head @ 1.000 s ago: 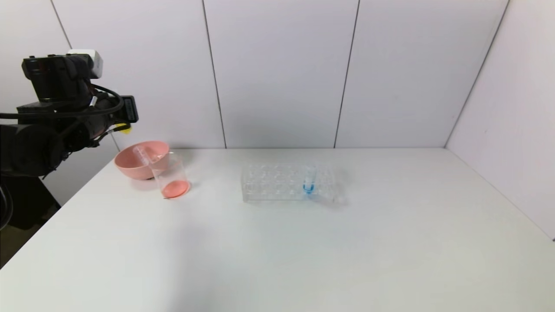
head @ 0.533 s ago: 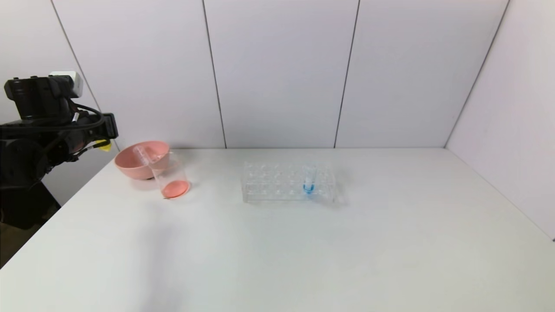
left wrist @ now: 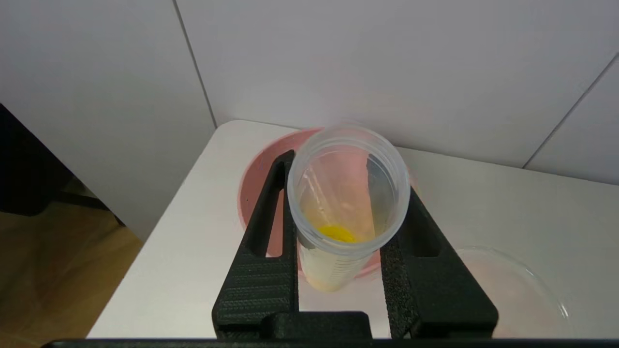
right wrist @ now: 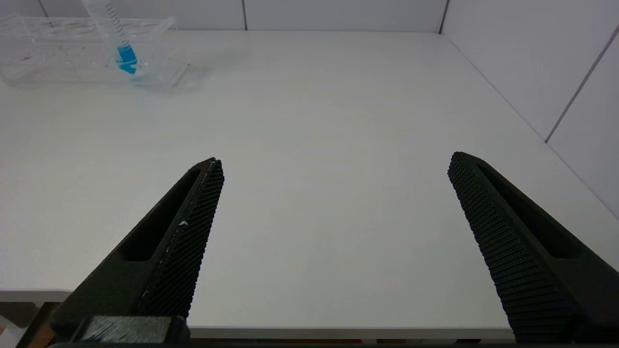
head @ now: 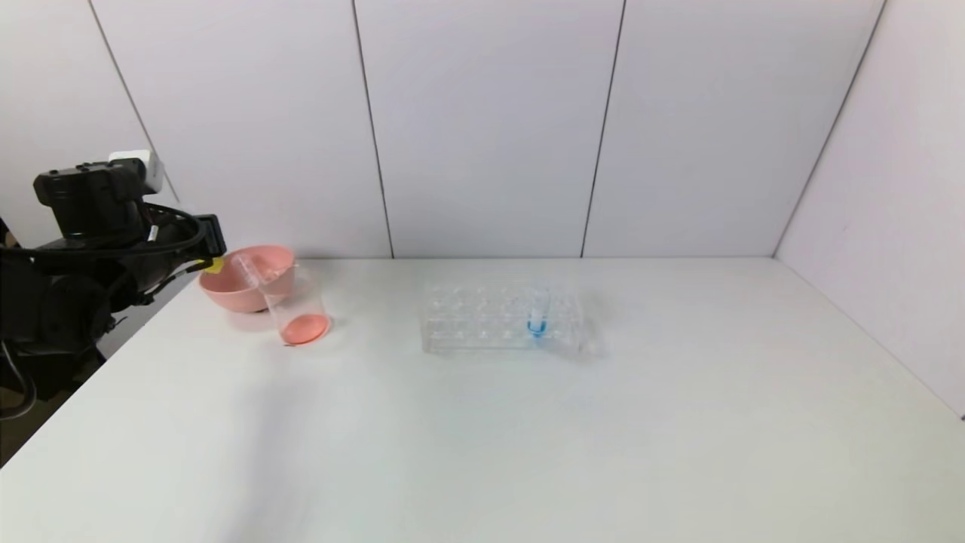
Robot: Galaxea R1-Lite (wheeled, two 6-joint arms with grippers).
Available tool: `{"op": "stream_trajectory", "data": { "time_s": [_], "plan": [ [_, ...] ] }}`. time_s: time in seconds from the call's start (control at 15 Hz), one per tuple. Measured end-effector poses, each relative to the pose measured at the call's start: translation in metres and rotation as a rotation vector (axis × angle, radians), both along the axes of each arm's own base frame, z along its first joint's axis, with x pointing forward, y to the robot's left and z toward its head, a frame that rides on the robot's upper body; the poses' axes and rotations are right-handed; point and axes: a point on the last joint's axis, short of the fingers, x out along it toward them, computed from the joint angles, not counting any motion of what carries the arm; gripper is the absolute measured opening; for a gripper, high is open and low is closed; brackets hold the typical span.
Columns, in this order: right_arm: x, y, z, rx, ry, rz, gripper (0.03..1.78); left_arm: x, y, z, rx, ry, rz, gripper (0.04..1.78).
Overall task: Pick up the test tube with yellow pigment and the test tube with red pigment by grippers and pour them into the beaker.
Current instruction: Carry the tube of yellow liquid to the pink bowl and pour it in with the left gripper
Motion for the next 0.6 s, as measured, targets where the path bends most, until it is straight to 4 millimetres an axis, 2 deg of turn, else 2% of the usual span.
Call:
{"op": "stream_trajectory", "data": {
  "time_s": [0.2, 0.6],
  "plan": [
    [0.000, 0.000, 0.000, 0.000, 0.000, 0.000, 1.70, 0.002, -0.001, -0.012, -0.039, 0.028, -0.008, 0.49],
    [0.000, 0.000, 0.000, 0.000, 0.000, 0.000, 1.70, 0.005, -0.004, -0.017, -0.030, 0.038, -0.019, 0.49]
  ]
}}
